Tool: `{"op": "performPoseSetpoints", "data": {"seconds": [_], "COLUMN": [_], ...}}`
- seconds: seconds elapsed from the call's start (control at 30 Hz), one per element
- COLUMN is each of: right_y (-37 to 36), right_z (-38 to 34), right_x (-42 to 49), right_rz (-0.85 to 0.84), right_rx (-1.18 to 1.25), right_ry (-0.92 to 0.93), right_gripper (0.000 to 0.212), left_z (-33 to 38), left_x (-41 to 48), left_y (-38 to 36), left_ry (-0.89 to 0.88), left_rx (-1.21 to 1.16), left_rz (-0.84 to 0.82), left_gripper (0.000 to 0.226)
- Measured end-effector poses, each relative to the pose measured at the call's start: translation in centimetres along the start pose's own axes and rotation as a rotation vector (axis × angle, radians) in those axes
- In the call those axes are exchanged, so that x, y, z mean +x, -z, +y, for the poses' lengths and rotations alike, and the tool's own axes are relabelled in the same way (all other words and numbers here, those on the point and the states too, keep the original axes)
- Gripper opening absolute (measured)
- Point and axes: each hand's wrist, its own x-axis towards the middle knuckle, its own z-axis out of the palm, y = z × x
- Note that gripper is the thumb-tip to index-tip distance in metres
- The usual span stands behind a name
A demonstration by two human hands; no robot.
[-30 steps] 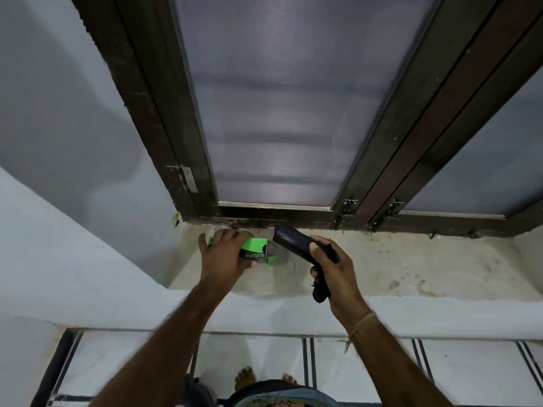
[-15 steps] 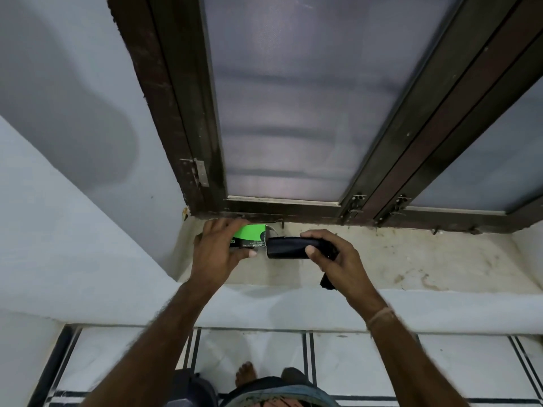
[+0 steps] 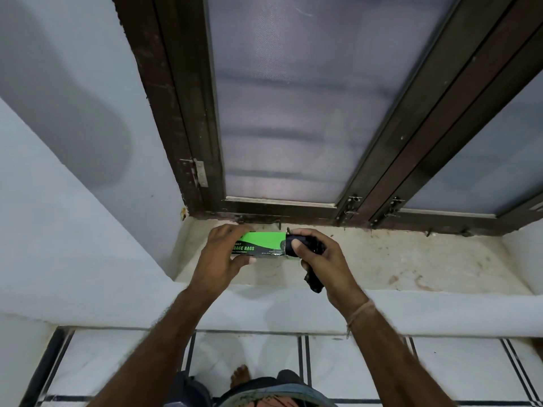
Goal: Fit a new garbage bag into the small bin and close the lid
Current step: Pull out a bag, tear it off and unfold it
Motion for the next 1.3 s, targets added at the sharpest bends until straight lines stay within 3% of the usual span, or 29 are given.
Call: {"op": "performPoseSetpoints", "data": {"seconds": [0.13,0.23,0.37,0.47,0.63,0.97,1.17,1.23,1.3], "right_y": [-0.5,-1.2,-1.8,-1.8,-1.2,-1.9,-2.4,-1.9,-1.4], "right_z": [0.3,0.6,0.6,0.4,0.2,1.3,1.4,1.3,0.9], "right_x": [0.3,0.1,-0.1,-0.3,0.1,0.3,0.7,0.7,0.6], "right_rz": [0.087,0.197,0.054,0.052,-0.006,0.114,0.202,0.268,0.252], "right_rx": [0.002,-0.025,-0.129,-0.078,-0.094,-0.100,-0.145,-0.153,-0.084], "right_ry": [-0.027,0.058,0.050,0.063,0.129,0.160,0.128,0.028,-0.095], "right_gripper": [0.028,0.014,0.019,0.024,0.053,0.017,0.029,0.039,0.036], "left_z": [-0.7,-0.8,-0.3,-0.7,-1.6,-1.4,-1.0,-1.1,-1.3], "left_x": [-0.6,-1.0,-0.9,-0.9,-1.4,-1.3,-1.3,-1.3,-1.3], "left_y": [-0.2,-0.5,-1.0,-0.9,-0.3,-0.2,-0.2,-0.1,-0.1], "left_ry": [0.070,0.124,0.119,0.118,0.106,0.105,0.099,0.127,0.144], "left_rx": [-0.116,-0.169,-0.224,-0.252,-0.247,-0.300,-0.360,-0.373,-0.383], "left_rz": [0.033,0.089,0.097,0.114,0.095,0.064,0.029,0.041,0.038], "left_gripper": [0.054,0.056,0.058,0.056,0.056,0.059,0.052,0.052,0.053]}}
